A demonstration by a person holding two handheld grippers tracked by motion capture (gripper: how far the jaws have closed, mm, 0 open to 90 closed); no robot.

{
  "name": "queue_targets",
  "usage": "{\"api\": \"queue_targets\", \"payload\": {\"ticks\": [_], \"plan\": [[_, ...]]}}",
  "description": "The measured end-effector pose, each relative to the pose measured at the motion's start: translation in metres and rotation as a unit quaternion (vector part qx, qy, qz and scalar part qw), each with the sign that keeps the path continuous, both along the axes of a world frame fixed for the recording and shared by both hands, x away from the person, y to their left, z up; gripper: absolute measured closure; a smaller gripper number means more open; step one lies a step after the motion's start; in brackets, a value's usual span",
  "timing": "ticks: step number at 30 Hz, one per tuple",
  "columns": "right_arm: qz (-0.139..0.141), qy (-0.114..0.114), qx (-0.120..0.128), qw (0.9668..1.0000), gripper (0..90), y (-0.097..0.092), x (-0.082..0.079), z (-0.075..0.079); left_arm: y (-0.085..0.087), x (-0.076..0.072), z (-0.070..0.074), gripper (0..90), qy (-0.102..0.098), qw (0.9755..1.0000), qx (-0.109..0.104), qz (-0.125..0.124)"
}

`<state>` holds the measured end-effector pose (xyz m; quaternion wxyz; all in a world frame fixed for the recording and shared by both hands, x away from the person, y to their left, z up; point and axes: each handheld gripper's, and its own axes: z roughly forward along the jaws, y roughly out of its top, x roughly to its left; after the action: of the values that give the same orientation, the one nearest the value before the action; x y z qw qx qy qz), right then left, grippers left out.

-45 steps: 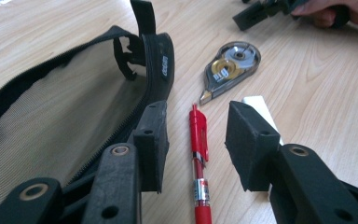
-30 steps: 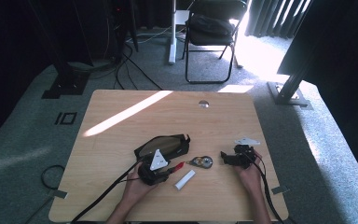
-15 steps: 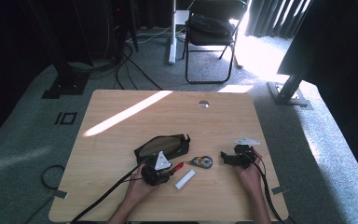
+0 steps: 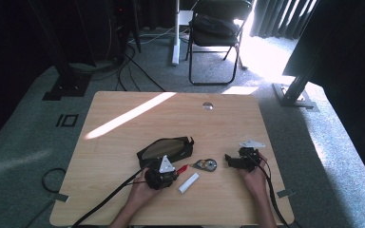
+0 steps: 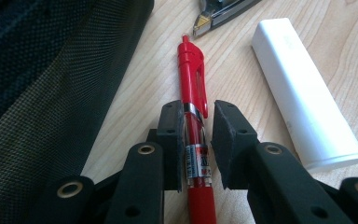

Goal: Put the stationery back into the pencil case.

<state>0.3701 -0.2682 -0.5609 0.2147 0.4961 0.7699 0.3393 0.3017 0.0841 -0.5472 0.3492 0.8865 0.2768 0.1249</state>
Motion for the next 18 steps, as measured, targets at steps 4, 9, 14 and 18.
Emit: {"api": "queue_targets", "payload": {"ticks": [4,9,14,18], "plan": [[0.0,0.0,0.0,1.0,13.8,0.0,0.0,0.0,0.003,0.001,0.0001,75.0,0.004,1.0,-0.002,-0.005],[0.0,0.0,0.0,1.0,13.8,0.0,0.0,0.0,0.0052,0.0021,-0.0002,78.3,0.007,0.9999,-0.006,-0.005],[0.0,0.0,0.0,1.0,13.8,0.0,0.0,0.0,0.0059,0.0021,-0.0002,79.0,0.007,0.9999,-0.005,-0.008],[0.0,0.0,0.0,1.0,13.8,0.0,0.0,0.0,0.0064,0.0017,-0.0006,79.4,0.005,0.9999,-0.008,-0.008]]}}
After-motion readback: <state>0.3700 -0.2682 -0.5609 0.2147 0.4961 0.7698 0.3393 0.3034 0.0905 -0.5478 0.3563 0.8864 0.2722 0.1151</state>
